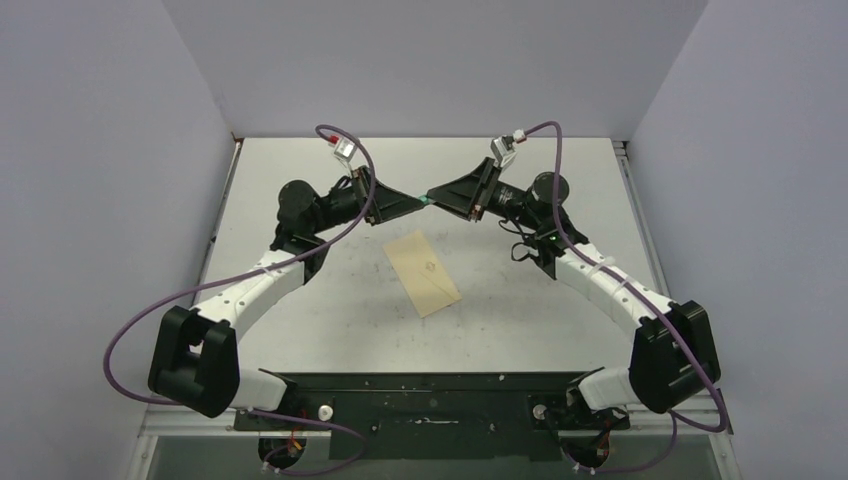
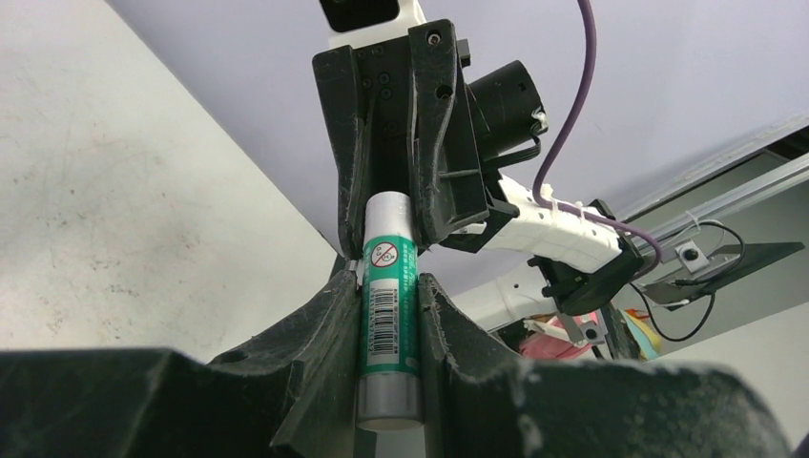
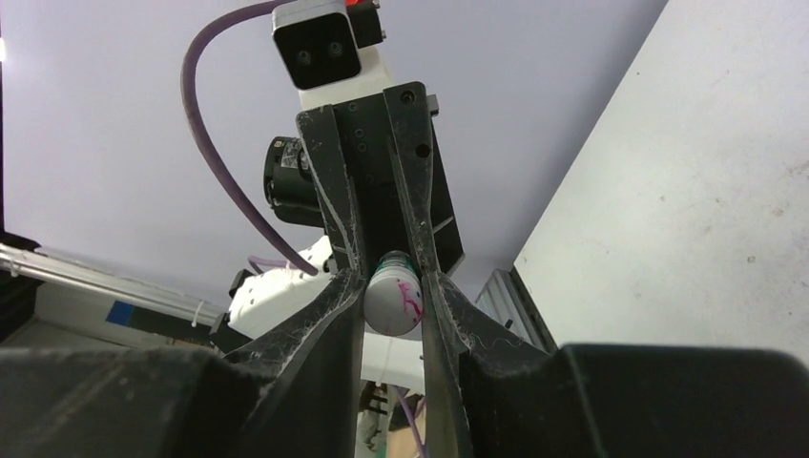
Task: Place the letter into the envelope and seal it
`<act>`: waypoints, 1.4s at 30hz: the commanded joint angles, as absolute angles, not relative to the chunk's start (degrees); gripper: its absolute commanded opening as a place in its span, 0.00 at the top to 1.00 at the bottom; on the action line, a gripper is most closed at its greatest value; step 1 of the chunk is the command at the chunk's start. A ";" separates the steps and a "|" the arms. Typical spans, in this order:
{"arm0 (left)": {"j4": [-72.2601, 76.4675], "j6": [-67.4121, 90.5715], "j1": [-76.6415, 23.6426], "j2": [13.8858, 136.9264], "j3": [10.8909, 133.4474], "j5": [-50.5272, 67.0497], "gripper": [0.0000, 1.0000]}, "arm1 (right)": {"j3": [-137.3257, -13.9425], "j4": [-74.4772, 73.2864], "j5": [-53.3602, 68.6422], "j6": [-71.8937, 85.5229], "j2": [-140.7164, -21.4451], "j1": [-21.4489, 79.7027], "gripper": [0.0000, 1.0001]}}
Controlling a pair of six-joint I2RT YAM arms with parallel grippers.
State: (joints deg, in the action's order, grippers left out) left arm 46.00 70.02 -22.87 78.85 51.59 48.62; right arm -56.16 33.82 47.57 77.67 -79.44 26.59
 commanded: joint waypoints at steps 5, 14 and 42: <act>36.95 63.74 -24.98 74.62 50.97 46.03 0.68 | -55.36 17.02 46.44 68.94 -74.96 20.41 0.95; 13.83 46.92 -24.22 69.65 49.48 34.80 0.04 | -49.83 5.80 42.52 61.35 -77.02 16.18 0.95; -4.13 39.47 -24.11 65.46 47.54 28.11 0.04 | -53.87 -25.09 32.83 29.52 -102.57 10.71 0.80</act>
State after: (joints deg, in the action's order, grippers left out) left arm -4.73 40.62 -24.29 66.72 47.35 28.49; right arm -53.49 -21.69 39.42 33.28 -101.93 8.95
